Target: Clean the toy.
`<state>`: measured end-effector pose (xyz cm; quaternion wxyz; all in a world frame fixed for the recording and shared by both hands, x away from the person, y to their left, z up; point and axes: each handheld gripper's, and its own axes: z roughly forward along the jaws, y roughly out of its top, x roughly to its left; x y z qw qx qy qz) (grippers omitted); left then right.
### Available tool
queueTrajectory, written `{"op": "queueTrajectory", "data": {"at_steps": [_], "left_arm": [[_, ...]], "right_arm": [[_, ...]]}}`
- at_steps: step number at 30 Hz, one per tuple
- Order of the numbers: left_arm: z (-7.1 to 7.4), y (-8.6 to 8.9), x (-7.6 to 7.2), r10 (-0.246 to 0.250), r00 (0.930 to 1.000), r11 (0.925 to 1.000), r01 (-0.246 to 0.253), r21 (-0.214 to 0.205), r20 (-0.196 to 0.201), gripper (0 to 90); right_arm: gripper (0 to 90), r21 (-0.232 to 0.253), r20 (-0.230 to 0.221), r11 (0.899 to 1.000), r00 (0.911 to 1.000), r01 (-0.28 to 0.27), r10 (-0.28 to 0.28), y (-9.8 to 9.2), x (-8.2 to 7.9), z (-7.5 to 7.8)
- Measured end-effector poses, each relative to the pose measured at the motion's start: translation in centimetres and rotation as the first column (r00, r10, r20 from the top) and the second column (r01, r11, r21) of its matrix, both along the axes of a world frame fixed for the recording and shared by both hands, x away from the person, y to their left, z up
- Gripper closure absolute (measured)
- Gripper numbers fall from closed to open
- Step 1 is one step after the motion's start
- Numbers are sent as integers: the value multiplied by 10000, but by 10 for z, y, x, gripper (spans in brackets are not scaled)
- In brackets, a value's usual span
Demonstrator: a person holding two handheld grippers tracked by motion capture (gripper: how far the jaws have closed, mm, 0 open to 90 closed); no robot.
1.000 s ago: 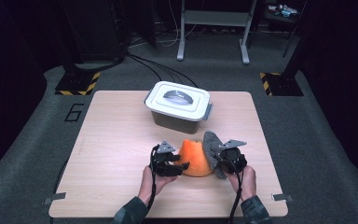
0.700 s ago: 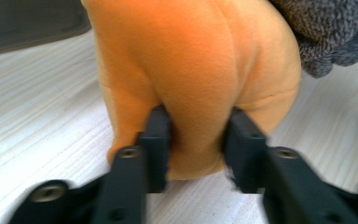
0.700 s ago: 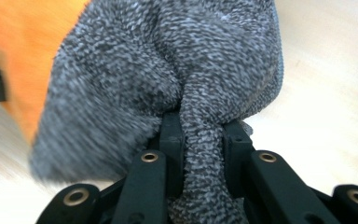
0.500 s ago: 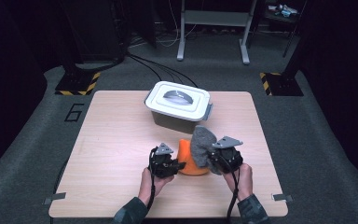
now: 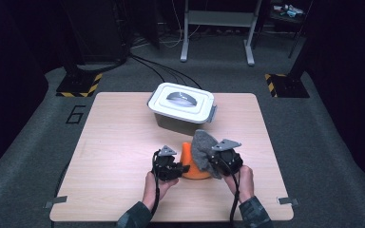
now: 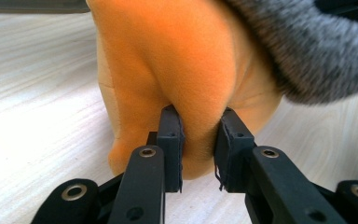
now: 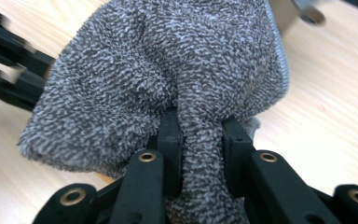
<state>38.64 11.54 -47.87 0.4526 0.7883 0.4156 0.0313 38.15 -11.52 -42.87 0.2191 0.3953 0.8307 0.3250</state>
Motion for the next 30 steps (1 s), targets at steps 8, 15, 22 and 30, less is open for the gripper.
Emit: {"op": "queueTrajectory", "data": {"at_steps": [8,15,22,30], "left_arm": [[0,3,3,-446,9989,9987,449,-237,163,620],[5,-3,0,-885,9927,9924,809,924,822,360],[2,-12,0,-533,9901,9806,273,1939,1298,664],[6,-4,0,-88,9998,9990,80,449,178,745]], "right_arm": [[739,38,-838,9953,9918,967,-961,-28,7,-30],[738,33,-844,9941,9906,1086,-1080,-32,12,-32],[735,-7,-477,9933,9922,1156,-1155,-27,7,-21],[734,-11,650,10000,9979,-79,80,10,-17,14]]}}
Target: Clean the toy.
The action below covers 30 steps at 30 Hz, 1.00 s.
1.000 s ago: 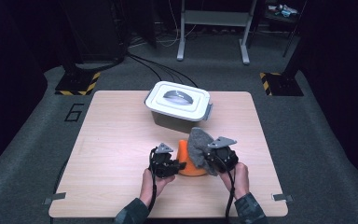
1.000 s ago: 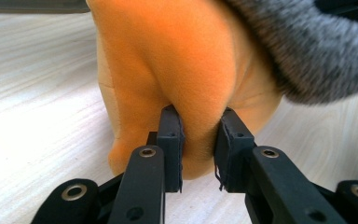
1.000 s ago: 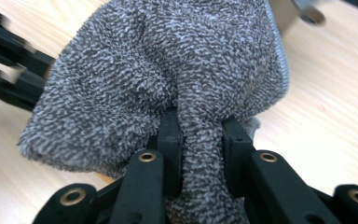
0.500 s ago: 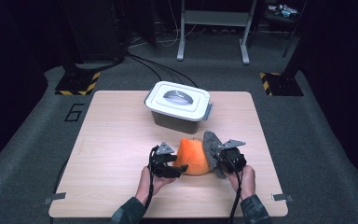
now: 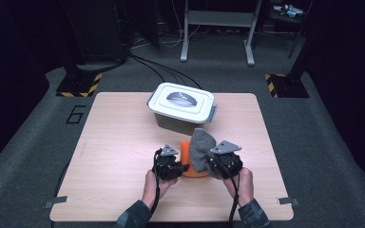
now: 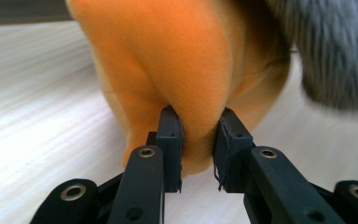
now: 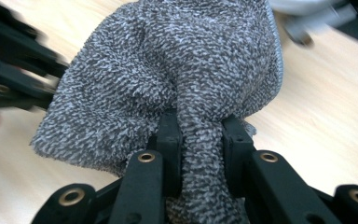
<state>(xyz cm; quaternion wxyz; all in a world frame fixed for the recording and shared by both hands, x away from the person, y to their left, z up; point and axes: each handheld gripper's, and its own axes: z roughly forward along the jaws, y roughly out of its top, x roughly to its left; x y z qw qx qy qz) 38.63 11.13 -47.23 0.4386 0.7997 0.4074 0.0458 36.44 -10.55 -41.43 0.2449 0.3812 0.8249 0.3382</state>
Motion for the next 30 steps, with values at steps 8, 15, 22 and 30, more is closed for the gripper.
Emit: {"op": "queueTrajectory", "data": {"at_steps": [8,15,22,30], "left_arm": [[-1,4,1,111,9989,9992,-128,-375,-450,751],[-7,10,6,301,9982,9983,-326,-479,-522,749],[0,7,0,111,9996,9976,-129,681,253,438],[-8,2,1,14,9989,9974,-48,723,471,711]], "right_arm": [[737,-700,-311,9975,9995,-91,69,12,10,-12],[736,-151,-1014,9948,9897,1004,-1014,-23,22,-29],[736,-22,-1327,9945,9856,1051,-1044,-27,26,-40],[734,97,-972,9945,9899,1047,-1032,-25,21,-32]]}}
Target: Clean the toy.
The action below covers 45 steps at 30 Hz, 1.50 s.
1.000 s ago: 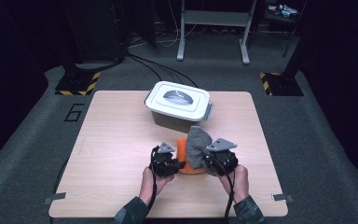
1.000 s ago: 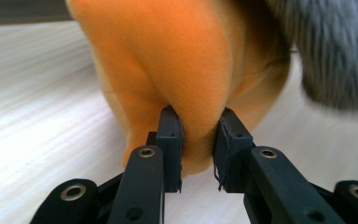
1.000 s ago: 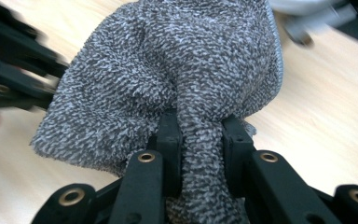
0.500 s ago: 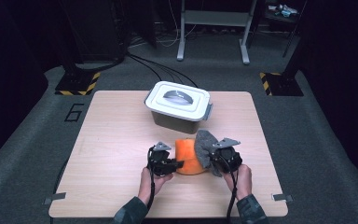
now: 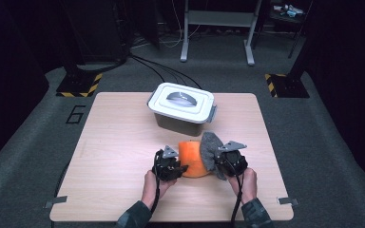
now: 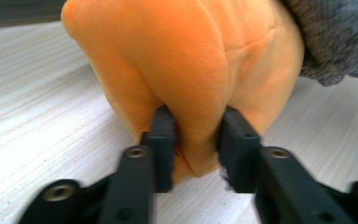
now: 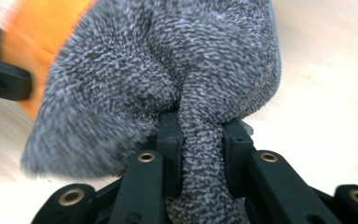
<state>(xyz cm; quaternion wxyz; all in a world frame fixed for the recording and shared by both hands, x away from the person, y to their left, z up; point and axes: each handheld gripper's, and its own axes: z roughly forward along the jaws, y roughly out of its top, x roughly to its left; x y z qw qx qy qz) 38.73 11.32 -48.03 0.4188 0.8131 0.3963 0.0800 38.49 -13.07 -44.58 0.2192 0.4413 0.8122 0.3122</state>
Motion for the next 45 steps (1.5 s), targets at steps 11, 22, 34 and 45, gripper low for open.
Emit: {"op": "queueTrajectory", "data": {"at_steps": [11,22,34,45], "left_arm": [[2,6,-1,177,9966,9966,-240,-794,-803,763],[1,3,-2,-55,9991,9990,35,-451,-431,727],[-1,-11,-2,-338,9988,9920,290,1227,368,597],[-7,-5,2,25,9997,9927,-52,1205,230,702]], "right_arm": [[735,-829,529,9843,9857,-1556,1603,50,-6,19],[737,39,-209,9985,9983,-539,540,15,7,-2],[737,-135,-140,9994,9994,-315,313,14,11,-5],[736,-887,441,9841,9864,-1542,1585,55,-8,15]]}}
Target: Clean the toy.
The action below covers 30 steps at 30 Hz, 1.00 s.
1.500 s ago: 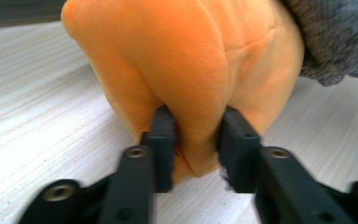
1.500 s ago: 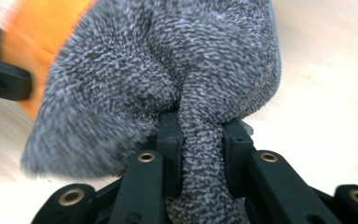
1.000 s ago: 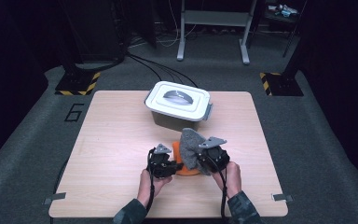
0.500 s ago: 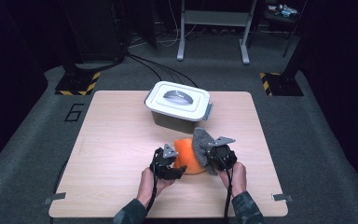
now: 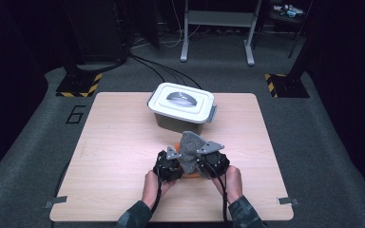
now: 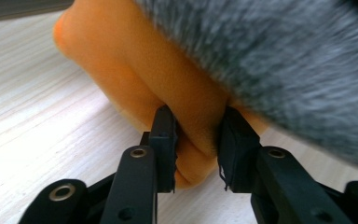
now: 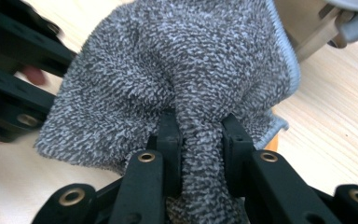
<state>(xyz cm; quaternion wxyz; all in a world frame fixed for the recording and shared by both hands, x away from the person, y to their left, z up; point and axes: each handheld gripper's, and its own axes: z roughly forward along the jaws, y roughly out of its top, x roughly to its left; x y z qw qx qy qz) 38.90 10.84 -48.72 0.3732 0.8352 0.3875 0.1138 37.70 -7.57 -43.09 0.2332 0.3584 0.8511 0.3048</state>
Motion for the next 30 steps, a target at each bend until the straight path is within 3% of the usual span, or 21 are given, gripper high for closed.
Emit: {"op": "queueTrajectory", "data": {"at_steps": [4,7,9,11,16,17,19,21,22,24,26,27,30], "left_arm": [[-1,0,0,29,10000,9999,-29,-116,-9,709],[-1,0,1,11,10000,9999,-11,-136,18,709],[-1,0,1,-31,10000,9999,32,-103,67,708],[-1,0,1,-25,10000,9999,26,-97,92,707],[-1,2,3,14,10000,9996,-15,-269,-1,696],[-1,3,3,-14,10000,9997,13,-252,-23,698],[-1,3,4,-92,10000,9996,92,-260,-7,701],[-1,3,5,-184,9998,9996,184,-228,11,701],[-1,3,5,-201,9998,9995,201,-229,2,701],[-1,4,5,-244,9997,9992,243,-314,-37,697],[-1,5,5,-96,9999,9995,94,-300,-66,638],[0,7,4,-62,10000,9994,60,-354,-46,566],[1,1,-2,-54,9998,10000,53,40,170,412]], "right_arm": [[737,228,-99,9995,9997,236,-234,-15,9,-8],[736,235,-428,9954,9949,925,-914,-35,15,-13],[736,-221,-766,9931,9902,1154,-1168,-44,19,-21],[736,-383,-938,9911,9870,1277,-1308,-48,19,-25],[734,-400,-1020,9889,9840,1429,-1463,-58,19,-25],[734,-194,-807,9888,9856,1478,-1489,-58,15,-20],[733,364,-332,9913,9916,1261,-1249,-53,7,-6],[731,716,35,9956,9981,606,-610,-42,1,7],[731,536,178,9982,9995,267,-277,-34,1,11],[731,79,22,9999,9999,-105,105,-17,5,8],[734,-543,-101,9985,9999,-55,49,-10,14,-5],[735,-294,-322,9995,9994,95,-105,-11,16,-10],[735,404,-550,9986,9980,328,-306,-20,21,-13]]}}
